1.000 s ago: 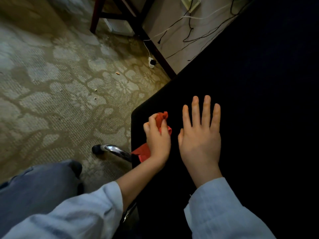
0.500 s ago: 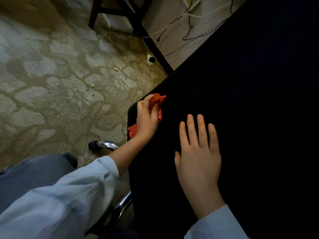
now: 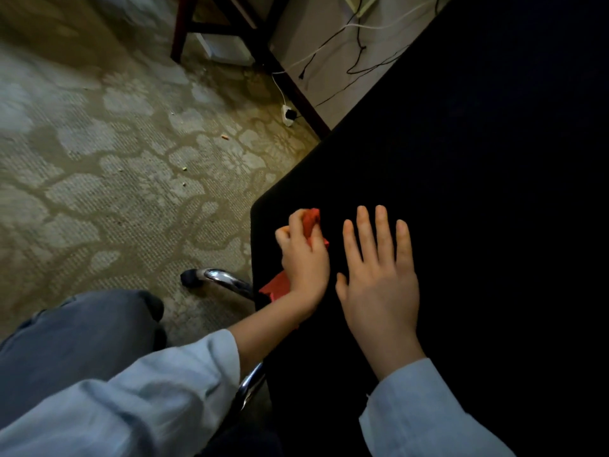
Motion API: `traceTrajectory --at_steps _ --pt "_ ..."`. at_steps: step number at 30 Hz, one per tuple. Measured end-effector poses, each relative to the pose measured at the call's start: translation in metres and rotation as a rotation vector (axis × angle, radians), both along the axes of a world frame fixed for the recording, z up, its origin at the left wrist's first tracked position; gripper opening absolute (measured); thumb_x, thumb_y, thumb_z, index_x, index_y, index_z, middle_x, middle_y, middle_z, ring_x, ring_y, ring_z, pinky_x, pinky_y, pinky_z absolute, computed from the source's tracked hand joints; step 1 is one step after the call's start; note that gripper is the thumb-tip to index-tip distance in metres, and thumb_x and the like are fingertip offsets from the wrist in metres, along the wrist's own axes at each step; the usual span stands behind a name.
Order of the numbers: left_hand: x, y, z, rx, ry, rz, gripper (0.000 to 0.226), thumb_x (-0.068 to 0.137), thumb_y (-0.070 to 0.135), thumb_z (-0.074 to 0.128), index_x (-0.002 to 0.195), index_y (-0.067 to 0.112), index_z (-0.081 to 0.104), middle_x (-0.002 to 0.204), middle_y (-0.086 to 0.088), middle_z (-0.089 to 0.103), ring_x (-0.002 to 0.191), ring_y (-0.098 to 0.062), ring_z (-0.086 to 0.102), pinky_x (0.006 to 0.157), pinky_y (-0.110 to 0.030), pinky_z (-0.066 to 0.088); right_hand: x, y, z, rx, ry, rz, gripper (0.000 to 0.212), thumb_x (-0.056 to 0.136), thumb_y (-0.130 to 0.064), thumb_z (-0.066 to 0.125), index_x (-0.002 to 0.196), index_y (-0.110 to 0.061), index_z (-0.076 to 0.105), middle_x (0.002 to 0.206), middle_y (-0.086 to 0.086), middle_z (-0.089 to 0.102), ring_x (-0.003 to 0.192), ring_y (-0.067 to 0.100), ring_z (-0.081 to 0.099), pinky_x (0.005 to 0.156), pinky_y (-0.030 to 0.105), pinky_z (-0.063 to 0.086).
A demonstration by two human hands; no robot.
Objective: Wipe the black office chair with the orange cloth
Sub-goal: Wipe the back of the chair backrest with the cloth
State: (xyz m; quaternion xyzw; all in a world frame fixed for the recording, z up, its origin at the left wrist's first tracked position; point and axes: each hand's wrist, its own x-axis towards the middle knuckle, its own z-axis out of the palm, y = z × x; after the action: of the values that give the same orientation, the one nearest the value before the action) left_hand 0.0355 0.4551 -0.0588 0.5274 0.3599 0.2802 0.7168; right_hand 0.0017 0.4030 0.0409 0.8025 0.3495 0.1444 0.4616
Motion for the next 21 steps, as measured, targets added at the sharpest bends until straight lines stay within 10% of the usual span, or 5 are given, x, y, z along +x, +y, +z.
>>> traceTrajectory --at_steps 4,9,15,18,21 --pt "0.005 0.007 0.025 0.113 -0.279 -0.016 0.027 0.094 0.023 0.051 0.121 0.018 0.055 0.11 -0.004 0.047 0.091 0.007 0.052 0.081 -0.008 0.041 0.0 -0.006 -0.008 0.037 -0.068 0.05 0.074 0.096 -0.045 0.024 0.142 0.001 -0.012 0.155 0.02 -0.01 0.139 0.036 -0.019 0.098 0.055 -0.028" --pt "0.021 0.026 -0.005 0.283 -0.343 0.024 0.027 0.095 0.017 0.051 0.12 0.006 0.055 0.108 -0.007 0.047 0.091 0.021 0.046 0.078 0.0 0.035 -0.008 -0.005 -0.004 0.179 -0.001 -0.046 0.072 0.071 -0.041 0.069 0.134 -0.012 0.05 0.146 0.011 0.04 0.139 0.027 0.032 0.114 0.043 -0.005" --pt "0.028 0.043 -0.083 0.075 0.011 -0.027 0.027 0.097 0.027 0.048 0.121 0.017 0.054 0.112 -0.007 0.05 0.103 -0.021 0.056 0.091 -0.029 0.042 -0.023 -0.029 -0.008 0.373 0.082 -0.027 0.07 0.053 -0.016 0.085 0.118 -0.004 0.064 0.134 0.015 0.054 0.133 0.03 0.031 0.115 0.037 -0.001" --pt "0.016 0.03 -0.097 0.01 0.104 -0.018 0.028 0.098 0.022 0.046 0.122 0.011 0.053 0.117 -0.016 0.049 0.098 -0.02 0.053 0.081 -0.016 0.032 -0.035 -0.03 0.004 0.285 0.093 -0.167 0.091 0.056 -0.033 0.086 0.136 -0.012 0.048 0.15 0.013 0.033 0.14 0.028 0.009 0.113 0.041 -0.013" --pt "0.009 0.018 -0.089 -0.02 0.153 -0.017 0.029 0.098 0.023 0.044 0.125 0.013 0.05 0.119 -0.013 0.046 0.094 -0.021 0.051 0.083 -0.022 0.034 -0.04 -0.029 0.01 0.069 0.115 -0.242 0.094 0.093 -0.049 0.046 0.139 -0.012 -0.027 0.129 0.018 -0.051 0.113 0.04 -0.055 0.084 0.051 -0.042"
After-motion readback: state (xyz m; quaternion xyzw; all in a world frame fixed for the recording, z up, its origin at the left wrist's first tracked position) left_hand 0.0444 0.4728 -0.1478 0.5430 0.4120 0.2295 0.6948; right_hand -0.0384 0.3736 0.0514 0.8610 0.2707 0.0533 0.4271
